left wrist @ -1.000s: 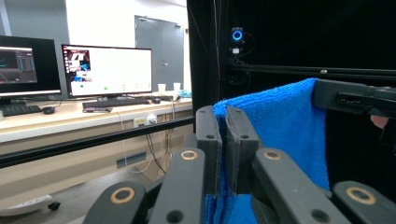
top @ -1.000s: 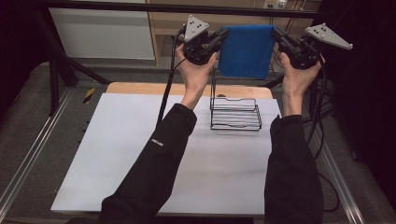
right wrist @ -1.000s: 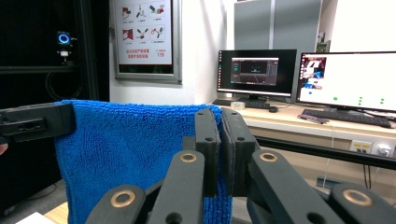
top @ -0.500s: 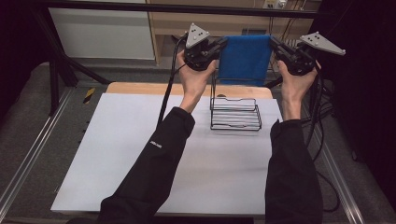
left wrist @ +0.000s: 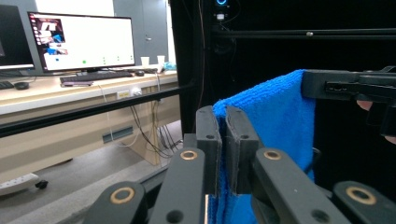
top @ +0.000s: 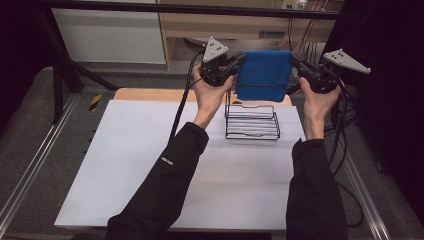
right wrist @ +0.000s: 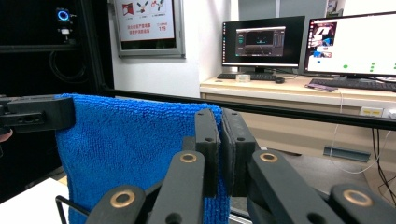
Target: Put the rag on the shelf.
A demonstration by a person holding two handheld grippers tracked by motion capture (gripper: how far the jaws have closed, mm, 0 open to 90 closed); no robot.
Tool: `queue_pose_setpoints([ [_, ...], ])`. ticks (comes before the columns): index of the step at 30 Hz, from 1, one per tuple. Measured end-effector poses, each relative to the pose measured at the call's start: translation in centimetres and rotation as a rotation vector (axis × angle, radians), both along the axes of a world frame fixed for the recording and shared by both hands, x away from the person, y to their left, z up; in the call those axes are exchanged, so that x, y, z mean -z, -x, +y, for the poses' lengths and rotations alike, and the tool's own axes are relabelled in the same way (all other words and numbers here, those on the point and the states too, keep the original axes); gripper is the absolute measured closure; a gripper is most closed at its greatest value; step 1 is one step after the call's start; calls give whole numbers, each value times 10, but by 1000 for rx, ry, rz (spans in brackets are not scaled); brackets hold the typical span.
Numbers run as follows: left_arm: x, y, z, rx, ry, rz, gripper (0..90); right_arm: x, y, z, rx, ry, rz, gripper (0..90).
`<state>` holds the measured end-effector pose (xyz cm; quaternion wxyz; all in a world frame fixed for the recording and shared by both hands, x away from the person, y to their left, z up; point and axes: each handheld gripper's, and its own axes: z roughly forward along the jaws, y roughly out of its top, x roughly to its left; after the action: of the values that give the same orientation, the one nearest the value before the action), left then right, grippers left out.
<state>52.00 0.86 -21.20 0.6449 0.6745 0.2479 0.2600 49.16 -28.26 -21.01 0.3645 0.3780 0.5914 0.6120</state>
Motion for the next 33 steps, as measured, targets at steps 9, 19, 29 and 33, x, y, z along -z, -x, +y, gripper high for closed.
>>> queue_pose_setpoints([
  [9, 5, 4, 0, 11, -14, 6, 848, 6, 6, -1, -12, 17, 14, 867],
  [19, 5, 13, 5, 42, -46, 28, 846, 3, 16, -3, -40, 46, 32, 864],
  [29, 8, 18, 7, 63, -87, 42, 844, 6, 21, -3, -52, 90, 62, 863],
  [33, 10, 22, 7, 72, -109, 45, 840, 7, 24, -3, -57, 103, 72, 861],
])
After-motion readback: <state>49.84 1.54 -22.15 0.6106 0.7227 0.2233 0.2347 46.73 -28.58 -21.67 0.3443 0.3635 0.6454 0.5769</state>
